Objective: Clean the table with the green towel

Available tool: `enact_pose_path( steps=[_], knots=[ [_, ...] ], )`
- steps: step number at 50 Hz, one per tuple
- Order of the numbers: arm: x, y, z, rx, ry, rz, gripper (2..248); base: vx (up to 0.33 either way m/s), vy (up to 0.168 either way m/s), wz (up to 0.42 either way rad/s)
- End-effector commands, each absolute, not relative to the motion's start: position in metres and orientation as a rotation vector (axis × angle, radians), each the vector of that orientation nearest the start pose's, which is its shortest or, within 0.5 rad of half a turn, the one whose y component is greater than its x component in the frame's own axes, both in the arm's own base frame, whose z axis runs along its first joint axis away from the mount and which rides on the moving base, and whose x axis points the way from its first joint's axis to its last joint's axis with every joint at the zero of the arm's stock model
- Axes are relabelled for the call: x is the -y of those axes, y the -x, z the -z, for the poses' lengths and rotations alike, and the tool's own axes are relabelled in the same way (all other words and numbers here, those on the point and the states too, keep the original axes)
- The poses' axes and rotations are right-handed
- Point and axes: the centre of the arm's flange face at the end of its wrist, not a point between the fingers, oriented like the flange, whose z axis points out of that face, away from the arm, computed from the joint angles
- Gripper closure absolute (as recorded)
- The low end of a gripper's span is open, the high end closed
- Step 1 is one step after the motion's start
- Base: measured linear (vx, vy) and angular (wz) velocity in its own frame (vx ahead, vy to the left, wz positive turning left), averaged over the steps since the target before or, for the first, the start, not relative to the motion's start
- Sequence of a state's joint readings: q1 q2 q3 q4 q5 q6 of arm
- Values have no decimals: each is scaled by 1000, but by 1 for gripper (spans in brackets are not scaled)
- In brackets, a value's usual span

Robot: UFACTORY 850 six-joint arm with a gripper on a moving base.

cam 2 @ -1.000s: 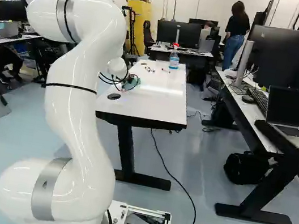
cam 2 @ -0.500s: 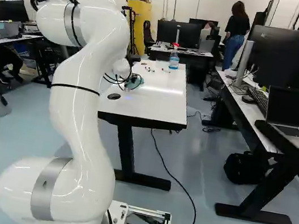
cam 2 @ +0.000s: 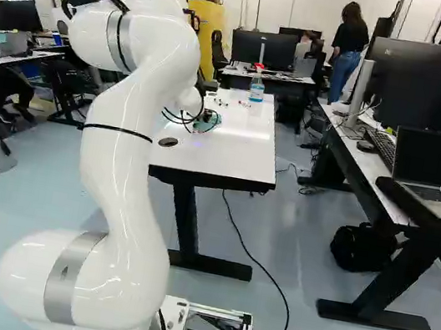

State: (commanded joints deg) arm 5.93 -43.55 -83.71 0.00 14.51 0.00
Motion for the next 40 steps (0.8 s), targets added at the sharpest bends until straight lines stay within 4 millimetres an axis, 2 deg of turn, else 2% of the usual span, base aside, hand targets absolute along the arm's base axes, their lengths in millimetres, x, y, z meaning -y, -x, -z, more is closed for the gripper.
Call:
enact_pose_path(
  steps=[27, 40],
  knots=[
    [-29, -719, -368, 57, 2783, 1417, 207, 0, 0, 0],
    [-25, -699, -371, 50, 2799, 1390, 207, 0, 0, 0]
  ],
)
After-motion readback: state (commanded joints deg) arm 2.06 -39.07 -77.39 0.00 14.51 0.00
